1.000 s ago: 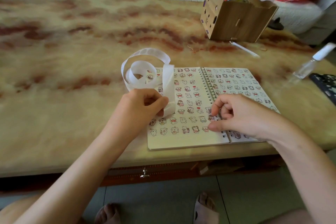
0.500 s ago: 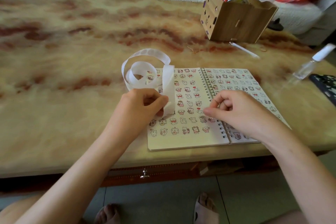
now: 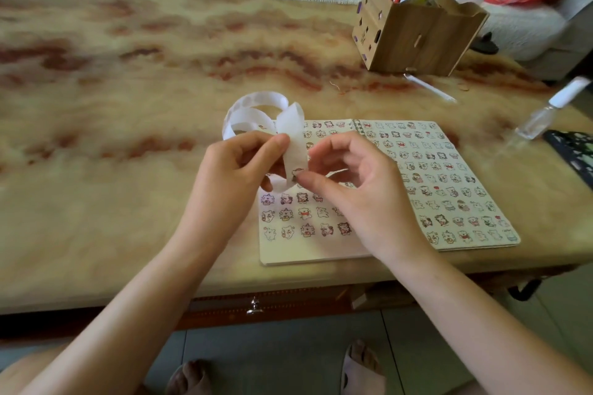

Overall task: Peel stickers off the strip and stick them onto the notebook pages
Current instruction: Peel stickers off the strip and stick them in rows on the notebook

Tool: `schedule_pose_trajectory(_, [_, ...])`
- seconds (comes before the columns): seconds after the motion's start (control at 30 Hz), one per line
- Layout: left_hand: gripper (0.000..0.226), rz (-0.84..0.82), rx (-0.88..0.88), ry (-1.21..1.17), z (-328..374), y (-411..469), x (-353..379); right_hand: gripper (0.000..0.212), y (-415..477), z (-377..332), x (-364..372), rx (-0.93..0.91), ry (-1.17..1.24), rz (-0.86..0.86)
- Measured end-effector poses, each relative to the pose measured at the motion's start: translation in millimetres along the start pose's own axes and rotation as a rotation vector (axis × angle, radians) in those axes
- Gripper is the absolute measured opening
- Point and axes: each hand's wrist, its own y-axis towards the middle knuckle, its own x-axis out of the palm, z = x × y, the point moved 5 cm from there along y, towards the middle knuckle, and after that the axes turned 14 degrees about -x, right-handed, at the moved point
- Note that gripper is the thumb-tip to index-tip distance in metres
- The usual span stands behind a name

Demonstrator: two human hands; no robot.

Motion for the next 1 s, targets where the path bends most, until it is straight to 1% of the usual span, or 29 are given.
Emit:
schedule_pose_trajectory(0.17, [0.031, -0.032, -0.029, -0.059, 1, 0, 0, 0.017, 3, 1, 0, -0.009, -0.014, 0.017])
schedule_pose_trajectory(0.27, [0.022, -0.053, -0.005, 0.056, 1, -2, 2, 0.012, 5, 0, -2, -0.024, -0.024, 0.018])
schedule_pose_trajectory(0.37, [0.013, -0.067, -0.002, 0.079, -1, -2, 3, 0.011, 5, 0, -3, -0.043, -0.025, 0.024])
schedule_pose_trajectory(0.67, [0.010, -0.082, 0.019, 0.063, 2, -3, 5, 0.011, 4, 2, -7, -0.053, -0.068, 0.075])
schedule_pose_trajectory(1.0, [0.010, -0.098, 0.018, 0.074, 2, -3, 6, 0.010, 5, 3, -8, -0.026, -0.057, 0.059])
